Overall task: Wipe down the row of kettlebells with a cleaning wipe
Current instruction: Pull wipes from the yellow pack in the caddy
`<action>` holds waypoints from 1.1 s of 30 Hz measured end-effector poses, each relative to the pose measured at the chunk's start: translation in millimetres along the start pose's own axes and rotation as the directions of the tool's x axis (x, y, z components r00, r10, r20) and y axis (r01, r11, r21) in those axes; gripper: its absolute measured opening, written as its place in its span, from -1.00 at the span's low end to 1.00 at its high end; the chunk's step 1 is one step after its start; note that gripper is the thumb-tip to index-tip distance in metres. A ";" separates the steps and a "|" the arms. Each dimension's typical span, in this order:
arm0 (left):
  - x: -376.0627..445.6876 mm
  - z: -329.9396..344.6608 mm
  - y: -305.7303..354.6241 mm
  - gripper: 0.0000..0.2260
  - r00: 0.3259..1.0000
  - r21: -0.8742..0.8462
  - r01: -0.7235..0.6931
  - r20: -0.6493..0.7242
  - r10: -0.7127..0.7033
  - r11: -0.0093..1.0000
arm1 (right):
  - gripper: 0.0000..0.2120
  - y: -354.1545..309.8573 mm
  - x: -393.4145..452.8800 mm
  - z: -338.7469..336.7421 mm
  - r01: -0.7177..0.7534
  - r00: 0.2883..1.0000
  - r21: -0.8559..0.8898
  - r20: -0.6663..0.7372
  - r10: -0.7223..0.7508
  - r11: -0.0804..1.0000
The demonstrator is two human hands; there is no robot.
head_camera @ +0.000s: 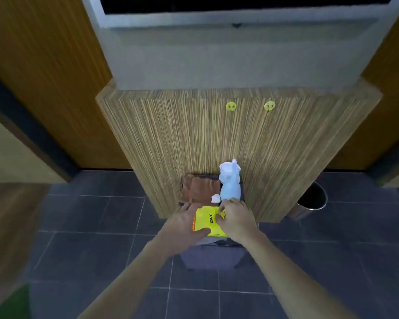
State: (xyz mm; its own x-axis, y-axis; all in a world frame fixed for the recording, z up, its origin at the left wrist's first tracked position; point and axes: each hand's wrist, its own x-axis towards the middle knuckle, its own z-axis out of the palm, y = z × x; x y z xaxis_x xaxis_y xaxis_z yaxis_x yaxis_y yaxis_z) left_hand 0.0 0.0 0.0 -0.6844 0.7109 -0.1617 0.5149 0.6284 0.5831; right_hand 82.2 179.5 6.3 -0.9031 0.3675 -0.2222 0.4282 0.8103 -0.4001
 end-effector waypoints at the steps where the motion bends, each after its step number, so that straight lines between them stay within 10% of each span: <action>1: 10.9 13.5 -12.9 -0.35 1.000 -0.010 -0.015 -0.008 0.015 1.000 | -0.76 3.4 10.2 15.6 -0.005 1.000 0.008 0.003 0.005 1.000; 9: 67.8 93.0 -73.4 -0.18 1.000 0.088 -0.011 -0.015 0.012 0.996 | -0.47 24.4 64.1 117.1 -0.115 0.991 -0.145 -0.087 0.103 0.983; 19: 73.1 120.0 -93.0 -0.05 0.998 0.169 -0.037 0.052 0.029 0.985 | -0.64 4.1 75.1 148.1 -0.136 0.975 -0.251 -0.208 0.084 0.958; 33: 76.9 117.4 -80.1 -0.20 1.000 0.165 0.028 0.009 -0.029 0.986 | -0.80 117.1 58.3 93.8 -0.288 0.931 0.291 -0.138 0.338 0.912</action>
State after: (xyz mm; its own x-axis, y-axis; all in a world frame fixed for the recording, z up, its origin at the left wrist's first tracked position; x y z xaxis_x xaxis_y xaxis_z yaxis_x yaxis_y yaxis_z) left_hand -33.3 41.4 -152.6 -0.6948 0.6948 -0.1858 0.5741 0.6914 0.4386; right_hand 82.8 252.9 -136.8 -0.7006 0.6789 -0.2195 0.6604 0.5004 -0.5599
